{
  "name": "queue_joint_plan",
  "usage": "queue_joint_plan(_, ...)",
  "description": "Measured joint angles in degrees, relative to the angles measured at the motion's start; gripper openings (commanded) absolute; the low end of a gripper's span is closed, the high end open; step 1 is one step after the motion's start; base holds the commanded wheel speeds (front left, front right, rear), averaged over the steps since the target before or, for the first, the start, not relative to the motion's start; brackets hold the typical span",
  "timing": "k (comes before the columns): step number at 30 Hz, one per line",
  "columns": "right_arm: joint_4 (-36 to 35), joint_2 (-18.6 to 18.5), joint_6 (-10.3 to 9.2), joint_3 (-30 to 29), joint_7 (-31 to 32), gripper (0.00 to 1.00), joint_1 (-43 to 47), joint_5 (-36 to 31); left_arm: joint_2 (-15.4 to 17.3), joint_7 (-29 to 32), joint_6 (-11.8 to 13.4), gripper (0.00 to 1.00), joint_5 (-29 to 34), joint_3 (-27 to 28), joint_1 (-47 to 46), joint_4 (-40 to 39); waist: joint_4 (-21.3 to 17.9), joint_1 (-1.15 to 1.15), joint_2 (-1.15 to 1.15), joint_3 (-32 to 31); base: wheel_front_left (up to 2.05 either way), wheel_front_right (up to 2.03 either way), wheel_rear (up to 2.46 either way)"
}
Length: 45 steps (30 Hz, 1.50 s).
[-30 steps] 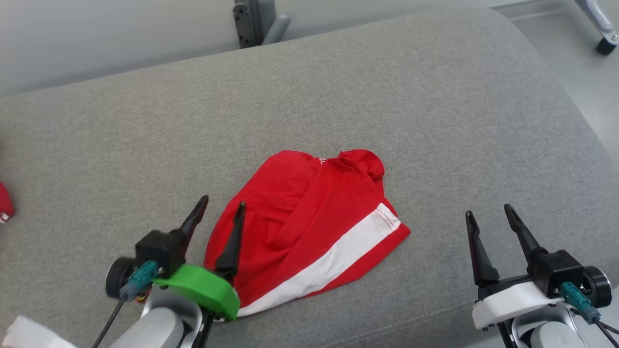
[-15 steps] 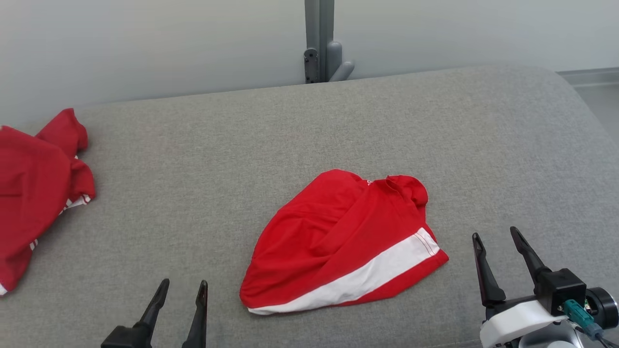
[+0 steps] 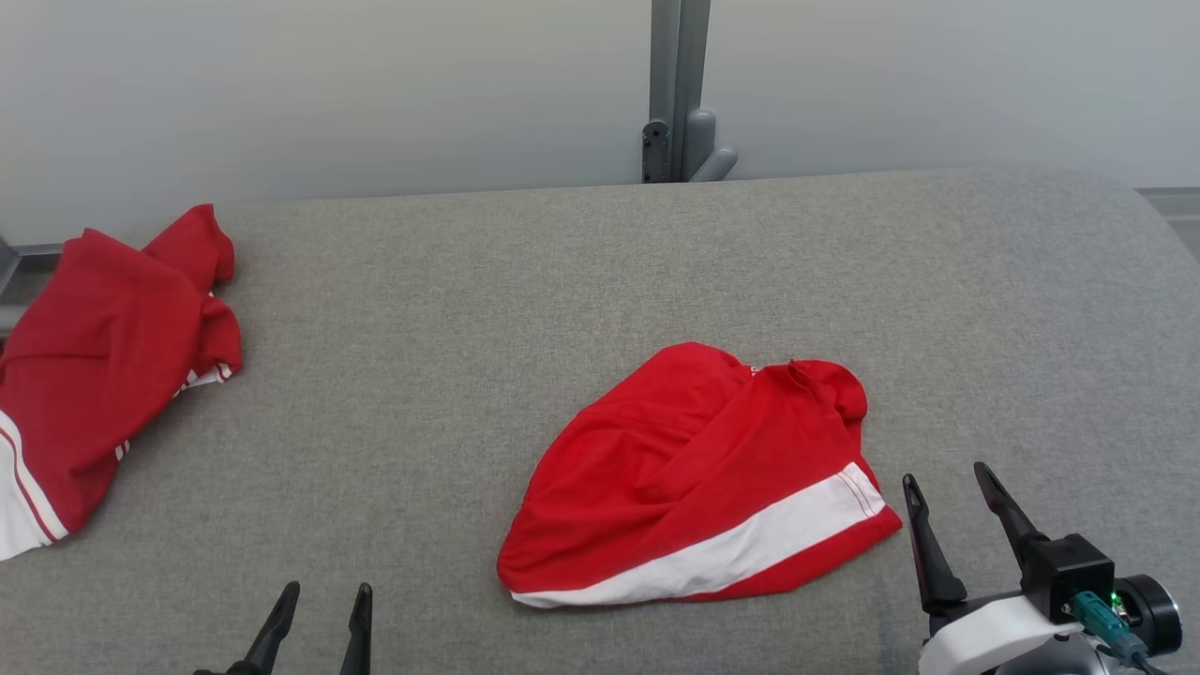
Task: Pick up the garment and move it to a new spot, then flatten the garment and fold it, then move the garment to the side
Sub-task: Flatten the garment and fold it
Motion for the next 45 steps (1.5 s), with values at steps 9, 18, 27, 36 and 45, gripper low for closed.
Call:
queue_joint_plan(9, 0.5, -0.1, 0.00, 0.7, 0.0, 1.00, -0.1, 0.0, -1.5, 0.0, -1.5, 1.00, 2.2, 2.0, 0.0, 0.5, 0.2, 0.00, 0.00, 0.1, 0.00, 0.00, 0.00)
queue_joint_plan(18, 12.0, -4.0, 0.00, 4.1, 1.3, 1.00, -6.4, -1.2, 1.5, 0.9, -1.7, 1.00, -5.3, -9.7, -1.4, 6.1, 0.4, 0.00, 0.00, 2.0, 0.00, 0.00, 0.00)
queue_joint_plan(27, 22.0, -5.2, 0.01, 10.9, 4.6, 1.00, -16.7, -0.2, 6.8, 3.3, -1.7, 1.00, -14.9, -20.8, -9.1, 7.7, 0.7, 0.00, 0.00, 6.2, 0.00, 0.00, 0.00)
queue_joint_plan(36, 25.9, -5.8, 0.01, 15.3, 4.6, 1.00, -20.5, 3.6, 8.7, 4.3, -1.7, 1.00, -20.1, -28.6, -15.6, 9.2, 1.3, 0.00, 0.00, 9.9, 0.00, 0.00, 0.00)
queue_joint_plan(45, 26.2, -6.1, 0.00, 17.7, 3.6, 1.00, -20.6, 5.5, 9.5, 3.2, -1.7, 1.00, -23.9, -32.9, -18.3, 10.4, 0.4, 0.00, 0.00, 11.1, 0.00, 0.00, 0.00)
